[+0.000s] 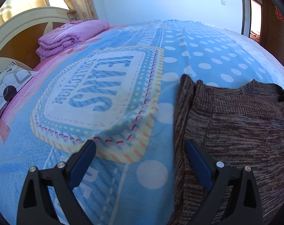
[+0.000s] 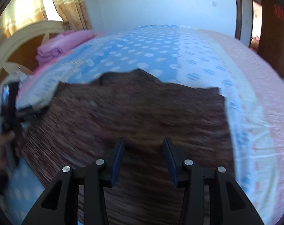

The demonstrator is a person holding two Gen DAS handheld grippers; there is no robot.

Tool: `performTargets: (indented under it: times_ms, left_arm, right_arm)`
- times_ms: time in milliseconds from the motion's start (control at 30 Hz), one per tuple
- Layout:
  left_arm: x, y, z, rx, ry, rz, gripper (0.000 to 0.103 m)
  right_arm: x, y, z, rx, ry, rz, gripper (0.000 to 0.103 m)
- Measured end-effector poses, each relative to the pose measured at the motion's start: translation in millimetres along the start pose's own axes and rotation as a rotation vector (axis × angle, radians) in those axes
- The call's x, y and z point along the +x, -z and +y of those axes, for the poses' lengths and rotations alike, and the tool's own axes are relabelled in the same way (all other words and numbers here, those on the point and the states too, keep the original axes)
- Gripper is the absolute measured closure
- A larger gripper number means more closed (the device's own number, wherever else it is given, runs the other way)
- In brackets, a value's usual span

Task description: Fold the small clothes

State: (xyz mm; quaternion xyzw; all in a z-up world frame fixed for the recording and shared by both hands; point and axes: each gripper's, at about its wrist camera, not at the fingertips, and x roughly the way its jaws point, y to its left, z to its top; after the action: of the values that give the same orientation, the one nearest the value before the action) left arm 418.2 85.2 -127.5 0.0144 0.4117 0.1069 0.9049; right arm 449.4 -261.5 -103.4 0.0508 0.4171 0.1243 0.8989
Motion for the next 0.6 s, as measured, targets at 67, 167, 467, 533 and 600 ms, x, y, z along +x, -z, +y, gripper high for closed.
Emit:
performTargets:
  times_ms: [67, 167, 467, 533, 600]
  left_arm:
    - [1.5, 0.1, 2.1, -0.008, 0.010, 0.003, 0.003]
    - [4.8, 0.7, 8.3, -0.040, 0.042, 0.015, 0.001]
    - [8.5, 2.2, 17.1, -0.090, 0.108, 0.027, 0.000]
    - [8.8, 2.7, 19.1, -0.100, 0.125, 0.028, 0.000]
    - [8.1, 2.8, 19.6, -0.104, 0.130, 0.026, 0.000]
  right_arm:
    - [29.6, -7.5, 10.2, 0.017, -0.026, 0.103, 0.059]
    - [58.7, -28.4, 25.8, -0.039, 0.119, 0.084, 0.059]
    - [62.2, -63.6, 11.7, 0.096, 0.125, -0.023, 0.057]
    - [44.5, -52.2, 22.9, 0.075, 0.132, -0.053, 0.055]
    - [30.8, -43.5, 39.2, 0.039, 0.126, -0.066, 0.054]
